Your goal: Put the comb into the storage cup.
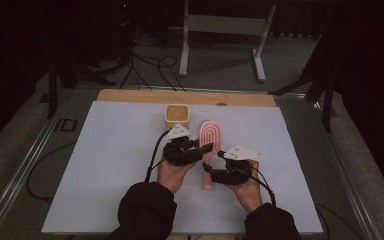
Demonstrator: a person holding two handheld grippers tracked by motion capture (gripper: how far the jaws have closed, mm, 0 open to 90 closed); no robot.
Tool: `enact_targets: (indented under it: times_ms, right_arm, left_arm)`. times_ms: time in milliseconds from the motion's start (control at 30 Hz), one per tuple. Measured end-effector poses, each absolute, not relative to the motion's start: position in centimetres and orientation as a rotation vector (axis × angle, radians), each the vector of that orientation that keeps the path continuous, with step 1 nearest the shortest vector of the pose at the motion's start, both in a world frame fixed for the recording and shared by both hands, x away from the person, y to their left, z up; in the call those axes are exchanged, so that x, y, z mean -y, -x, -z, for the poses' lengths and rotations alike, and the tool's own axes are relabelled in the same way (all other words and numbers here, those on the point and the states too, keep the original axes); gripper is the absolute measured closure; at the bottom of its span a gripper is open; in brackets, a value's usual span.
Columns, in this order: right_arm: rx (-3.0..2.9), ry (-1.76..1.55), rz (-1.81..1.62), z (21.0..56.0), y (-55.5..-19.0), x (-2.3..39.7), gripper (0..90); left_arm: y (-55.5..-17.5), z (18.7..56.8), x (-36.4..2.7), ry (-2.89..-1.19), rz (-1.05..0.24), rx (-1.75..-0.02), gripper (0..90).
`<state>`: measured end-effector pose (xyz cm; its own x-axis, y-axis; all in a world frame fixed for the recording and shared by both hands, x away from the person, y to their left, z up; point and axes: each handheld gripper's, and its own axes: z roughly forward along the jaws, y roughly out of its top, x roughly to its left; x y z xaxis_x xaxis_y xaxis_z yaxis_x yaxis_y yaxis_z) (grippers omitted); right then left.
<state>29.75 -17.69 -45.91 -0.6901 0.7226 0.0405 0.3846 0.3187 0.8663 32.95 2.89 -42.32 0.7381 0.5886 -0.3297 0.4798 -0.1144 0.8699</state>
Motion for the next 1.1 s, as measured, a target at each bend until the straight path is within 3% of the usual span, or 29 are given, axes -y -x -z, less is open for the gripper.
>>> enact_targets:
  times_ms: [500,1100]
  right_arm:
    - [-2.193,-0.998,-1.311,45.4,-29.7,18.3,16.4]
    - [-2.165,-1.033,-1.305,44.6,-29.5,20.1,11.1]
  left_arm:
    - [-33.3,41.6,-3.8,-1.728,-0.148,-0.857,65.2]
    - [-34.3,40.5,-5.4,-1.708,-0.2,-0.877,65.2]
